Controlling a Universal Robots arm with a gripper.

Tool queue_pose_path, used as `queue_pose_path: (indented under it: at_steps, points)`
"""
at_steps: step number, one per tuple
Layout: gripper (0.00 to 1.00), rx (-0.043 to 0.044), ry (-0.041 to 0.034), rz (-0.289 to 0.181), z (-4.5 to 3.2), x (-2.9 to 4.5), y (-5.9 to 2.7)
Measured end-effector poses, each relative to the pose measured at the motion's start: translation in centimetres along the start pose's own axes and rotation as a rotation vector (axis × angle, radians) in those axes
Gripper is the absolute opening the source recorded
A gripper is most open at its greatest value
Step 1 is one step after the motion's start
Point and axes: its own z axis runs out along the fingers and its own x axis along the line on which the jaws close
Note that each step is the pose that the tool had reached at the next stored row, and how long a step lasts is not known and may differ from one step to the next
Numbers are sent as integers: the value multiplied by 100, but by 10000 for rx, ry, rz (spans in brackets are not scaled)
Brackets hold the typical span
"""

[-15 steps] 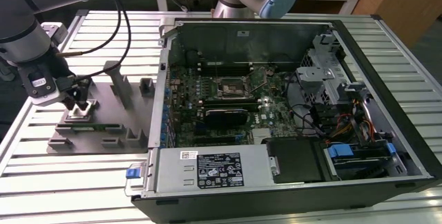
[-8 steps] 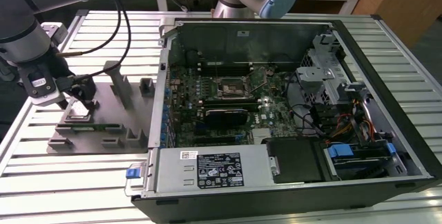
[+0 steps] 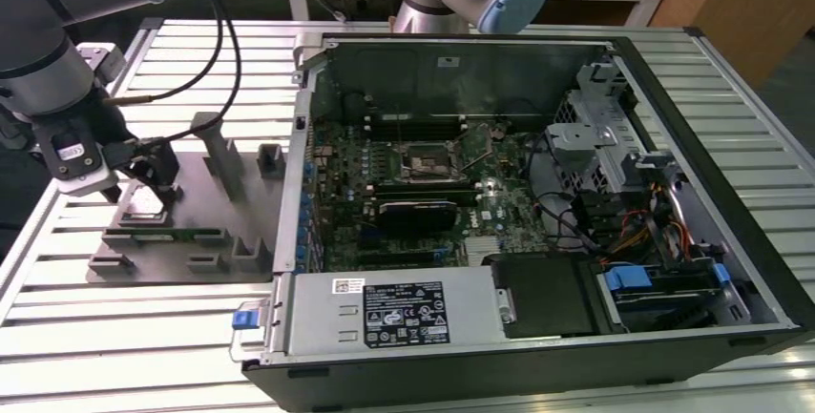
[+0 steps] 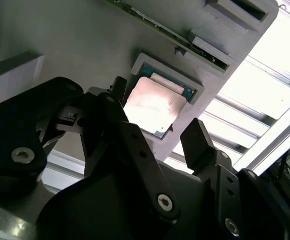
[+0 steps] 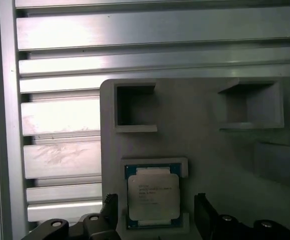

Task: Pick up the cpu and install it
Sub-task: 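Pick up the cpu and move it towards the insertion slot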

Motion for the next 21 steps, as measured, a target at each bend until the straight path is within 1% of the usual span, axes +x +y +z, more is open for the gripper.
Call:
queue_pose_path:
  at_steps: [2,3,4,13,17,21]
  points:
    - [71,112,-6,-4,8,0,1]
    - [71,144,-10,-6,17,0,1]
    - [71,158,-11,-7,27,0,0]
    - [71,164,-12,-31,125,5,8]
    - [71,156,-8,-284,140,6,14]
    - [71,156,-8,-308,143,6,15]
